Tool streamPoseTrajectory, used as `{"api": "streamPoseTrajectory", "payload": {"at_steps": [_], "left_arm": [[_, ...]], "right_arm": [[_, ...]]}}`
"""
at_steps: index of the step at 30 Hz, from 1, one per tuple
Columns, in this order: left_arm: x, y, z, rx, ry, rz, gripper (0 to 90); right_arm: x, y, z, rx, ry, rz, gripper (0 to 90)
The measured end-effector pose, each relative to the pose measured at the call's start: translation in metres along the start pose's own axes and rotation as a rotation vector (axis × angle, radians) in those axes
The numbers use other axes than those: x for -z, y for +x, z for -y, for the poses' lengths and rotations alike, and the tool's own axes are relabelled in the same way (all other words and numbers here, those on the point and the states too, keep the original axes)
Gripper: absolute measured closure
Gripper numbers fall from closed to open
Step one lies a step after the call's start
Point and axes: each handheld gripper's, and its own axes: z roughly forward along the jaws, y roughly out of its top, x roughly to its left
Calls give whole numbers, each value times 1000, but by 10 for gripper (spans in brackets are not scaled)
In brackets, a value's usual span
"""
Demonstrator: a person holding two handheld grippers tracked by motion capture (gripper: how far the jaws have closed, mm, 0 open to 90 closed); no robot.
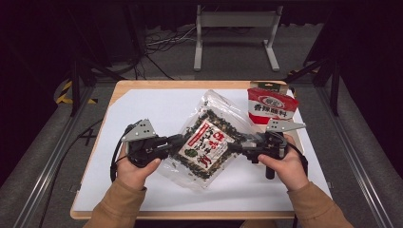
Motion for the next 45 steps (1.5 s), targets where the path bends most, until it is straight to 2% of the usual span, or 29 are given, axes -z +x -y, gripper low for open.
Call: {"api": "streamPoseTrajectory", "payload": {"at_steps": [7,11,12,16,19,21,25,28,31,36,39,44,45], "left_arm": [[-6,0,3,-7,15,-2,804],[-6,3,4,-2,8,7,802],[-6,4,4,5,7,17,799],[-7,8,6,35,-6,49,778],[-7,10,6,34,0,45,729],[-7,10,6,25,10,19,684],[-5,11,6,13,6,10,596],[-2,15,7,24,-8,2,544],[0,17,7,29,-10,-15,517],[3,20,8,36,-2,-36,507],[4,23,10,34,3,-67,501],[3,25,12,54,8,-75,495],[4,27,12,46,6,-83,495]], "right_arm": [[6,1,-3,-16,10,-42,634],[12,3,-7,-32,21,-99,725],[14,4,-8,-46,18,-128,751],[17,7,-16,-34,31,-153,768],[20,10,-21,-23,45,-154,770],[23,13,-26,1,63,-135,770],[32,16,-35,35,81,-91,771],[43,18,-46,70,102,-37,770],[51,21,-54,92,126,-8,770],[66,23,-71,122,138,40,770],[73,22,-79,138,144,72,770],[82,19,-92,171,154,122,770],[84,18,-94,174,155,129,769]]}}
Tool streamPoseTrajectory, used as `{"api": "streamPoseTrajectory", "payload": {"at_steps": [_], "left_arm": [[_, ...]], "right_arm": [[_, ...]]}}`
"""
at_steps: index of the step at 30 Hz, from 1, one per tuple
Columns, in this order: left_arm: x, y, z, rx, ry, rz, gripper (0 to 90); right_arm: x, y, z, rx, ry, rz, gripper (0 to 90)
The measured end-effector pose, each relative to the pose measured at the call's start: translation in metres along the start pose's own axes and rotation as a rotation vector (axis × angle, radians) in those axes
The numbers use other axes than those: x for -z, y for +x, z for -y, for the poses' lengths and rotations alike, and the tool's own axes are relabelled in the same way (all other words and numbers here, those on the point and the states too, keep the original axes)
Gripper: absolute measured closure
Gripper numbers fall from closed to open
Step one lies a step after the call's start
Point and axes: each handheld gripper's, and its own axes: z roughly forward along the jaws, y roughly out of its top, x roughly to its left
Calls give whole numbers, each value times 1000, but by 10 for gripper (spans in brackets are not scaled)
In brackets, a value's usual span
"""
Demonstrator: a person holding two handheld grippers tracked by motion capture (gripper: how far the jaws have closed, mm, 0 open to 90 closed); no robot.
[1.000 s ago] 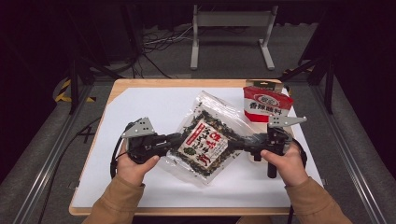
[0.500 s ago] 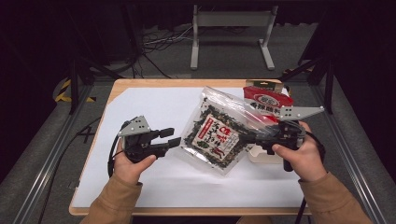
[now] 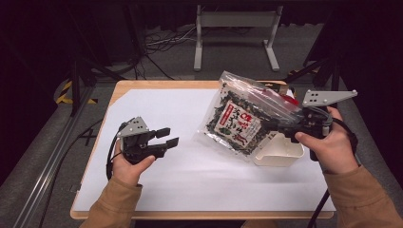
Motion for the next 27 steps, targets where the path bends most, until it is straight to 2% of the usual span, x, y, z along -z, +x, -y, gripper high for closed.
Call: {"api": "streamPoseTrajectory", "payload": {"at_steps": [8,12,15,24,27], "left_arm": [[1,3,2,11,-1,-11,493],[2,4,2,17,-8,-11,494],[2,4,2,17,-9,-12,494],[2,6,3,13,-6,-13,492],[1,6,3,25,-4,-10,491]], "right_arm": [[14,-7,-7,40,8,40,769],[25,-8,-15,102,20,51,769],[29,-8,-18,114,23,64,769],[48,-17,-16,95,14,118,769],[54,-19,-16,95,14,141,769]]}}
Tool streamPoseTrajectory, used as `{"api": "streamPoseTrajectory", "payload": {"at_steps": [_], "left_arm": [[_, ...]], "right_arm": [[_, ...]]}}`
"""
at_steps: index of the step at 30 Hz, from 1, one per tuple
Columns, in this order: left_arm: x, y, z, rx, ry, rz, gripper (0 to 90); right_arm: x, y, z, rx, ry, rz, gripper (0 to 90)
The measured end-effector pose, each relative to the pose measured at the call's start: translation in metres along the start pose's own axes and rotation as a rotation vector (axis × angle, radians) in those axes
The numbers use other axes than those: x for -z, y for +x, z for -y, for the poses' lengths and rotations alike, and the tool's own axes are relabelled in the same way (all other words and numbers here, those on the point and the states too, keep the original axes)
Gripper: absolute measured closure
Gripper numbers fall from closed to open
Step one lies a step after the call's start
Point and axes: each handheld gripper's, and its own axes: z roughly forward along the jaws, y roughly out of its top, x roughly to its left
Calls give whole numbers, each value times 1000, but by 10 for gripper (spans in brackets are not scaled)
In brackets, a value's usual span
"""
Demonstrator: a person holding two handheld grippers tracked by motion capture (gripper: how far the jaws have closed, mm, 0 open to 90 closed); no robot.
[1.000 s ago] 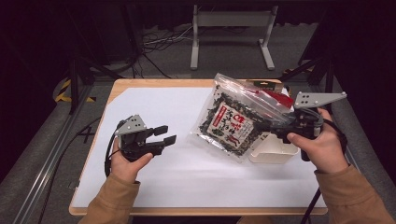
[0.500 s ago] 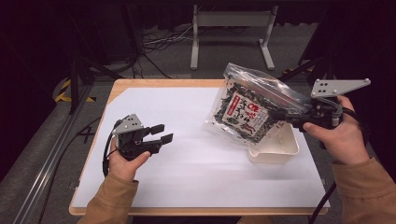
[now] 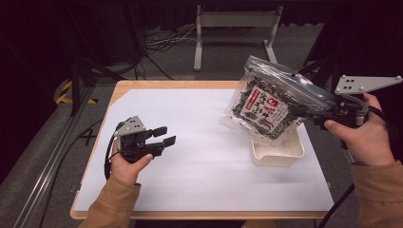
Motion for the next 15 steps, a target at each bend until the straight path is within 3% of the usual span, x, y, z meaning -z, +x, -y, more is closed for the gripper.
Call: {"api": "streamPoseTrajectory", "payload": {"at_steps": [15], "left_arm": [[4,7,2,-1,2,-30,471]], "right_arm": [[14,-13,13,-6,66,119,769]]}}
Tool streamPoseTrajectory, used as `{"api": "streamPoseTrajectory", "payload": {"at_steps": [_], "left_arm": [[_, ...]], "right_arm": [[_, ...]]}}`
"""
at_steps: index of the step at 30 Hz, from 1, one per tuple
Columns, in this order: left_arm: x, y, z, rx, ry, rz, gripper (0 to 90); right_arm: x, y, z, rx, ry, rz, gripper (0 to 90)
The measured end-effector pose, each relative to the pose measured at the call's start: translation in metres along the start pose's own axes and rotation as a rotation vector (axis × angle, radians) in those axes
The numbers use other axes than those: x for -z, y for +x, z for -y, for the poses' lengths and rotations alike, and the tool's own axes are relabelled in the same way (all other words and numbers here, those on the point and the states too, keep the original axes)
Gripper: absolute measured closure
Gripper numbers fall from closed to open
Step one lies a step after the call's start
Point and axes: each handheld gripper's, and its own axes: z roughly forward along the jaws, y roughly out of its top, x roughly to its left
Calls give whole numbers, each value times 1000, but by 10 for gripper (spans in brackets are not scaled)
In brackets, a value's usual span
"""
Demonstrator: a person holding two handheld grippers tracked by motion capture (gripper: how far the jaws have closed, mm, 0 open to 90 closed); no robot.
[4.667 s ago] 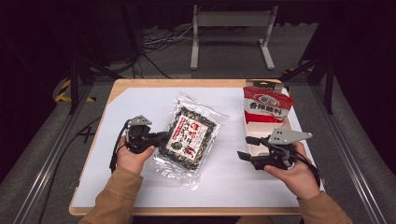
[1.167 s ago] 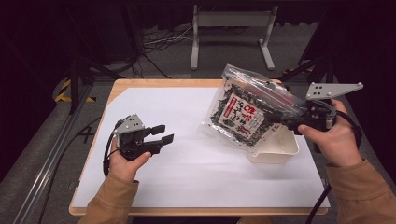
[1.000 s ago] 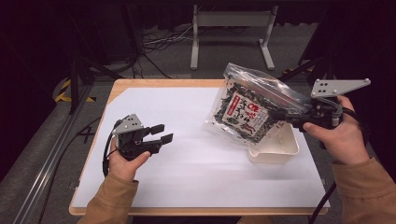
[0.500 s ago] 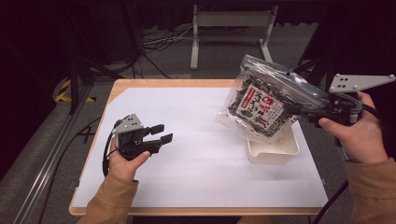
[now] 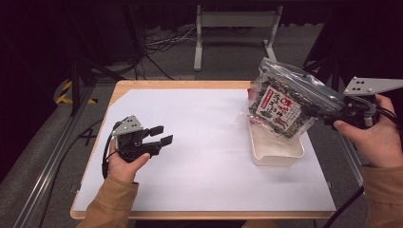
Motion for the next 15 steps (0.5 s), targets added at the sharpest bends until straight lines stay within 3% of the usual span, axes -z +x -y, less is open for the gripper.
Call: {"api": "streamPoseTrajectory", "payload": {"at_steps": [10,15], "left_arm": [[-2,0,1,11,2,10,466],[-2,0,1,8,5,10,464]], "right_arm": [[4,1,5,-11,66,83,768],[0,0,8,-19,104,89,768]]}}
